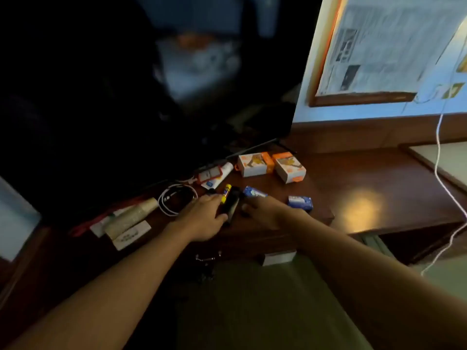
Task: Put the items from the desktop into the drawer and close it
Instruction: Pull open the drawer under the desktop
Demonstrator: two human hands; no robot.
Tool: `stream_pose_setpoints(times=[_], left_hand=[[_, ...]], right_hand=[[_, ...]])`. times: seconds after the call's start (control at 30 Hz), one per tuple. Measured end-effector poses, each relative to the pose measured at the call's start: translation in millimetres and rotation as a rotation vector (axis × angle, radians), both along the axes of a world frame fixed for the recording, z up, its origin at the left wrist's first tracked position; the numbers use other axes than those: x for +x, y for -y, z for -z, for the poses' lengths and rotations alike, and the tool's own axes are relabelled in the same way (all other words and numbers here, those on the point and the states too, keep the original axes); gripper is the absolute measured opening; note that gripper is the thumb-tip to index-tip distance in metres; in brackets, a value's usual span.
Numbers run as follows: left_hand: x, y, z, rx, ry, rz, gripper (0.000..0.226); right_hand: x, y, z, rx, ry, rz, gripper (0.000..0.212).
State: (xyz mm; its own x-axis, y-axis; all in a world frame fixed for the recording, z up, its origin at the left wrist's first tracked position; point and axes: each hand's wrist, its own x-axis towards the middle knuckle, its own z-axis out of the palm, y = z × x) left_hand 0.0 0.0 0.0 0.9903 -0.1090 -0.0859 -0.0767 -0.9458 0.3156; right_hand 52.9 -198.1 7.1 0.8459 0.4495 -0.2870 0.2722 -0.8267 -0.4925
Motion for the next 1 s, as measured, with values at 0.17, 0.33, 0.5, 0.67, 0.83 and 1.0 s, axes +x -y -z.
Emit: stream_pose_setpoints(times=[0.17, 0.33, 0.5, 0.67, 0.83, 1.0], left_hand=[[-33, 16, 81, 0.034, -0.274, -0.006, 0.069], [-49, 22, 157, 0.144, -0.487, -0.057, 0.081], [-44, 21, 194, 0.242, -0.5, -0.05, 0.086], [-37, 22, 218, 0.273, -0.474, -0.064, 0.087], [-40, 27, 244, 0.254, -0.444, -0.094, 0.091], [-50, 29, 258, 0.268, -0.345, -0.119, 0.097]], right_hand=[[-15, 4, 80, -0.212, -0.04, -0.117, 0.062], [-17, 10, 124, -0.288, 0.051, -0.138, 0.07], [-7, 15, 139, -0.305, 0.116, -0.159, 0.07], [0, 18, 152, -0.331, 0.125, -0.174, 0.07], [1, 21, 153, -0.305, 0.101, -0.177, 0.069], [6, 21, 153, -0.28, 0.079, -0.163, 0.068]])
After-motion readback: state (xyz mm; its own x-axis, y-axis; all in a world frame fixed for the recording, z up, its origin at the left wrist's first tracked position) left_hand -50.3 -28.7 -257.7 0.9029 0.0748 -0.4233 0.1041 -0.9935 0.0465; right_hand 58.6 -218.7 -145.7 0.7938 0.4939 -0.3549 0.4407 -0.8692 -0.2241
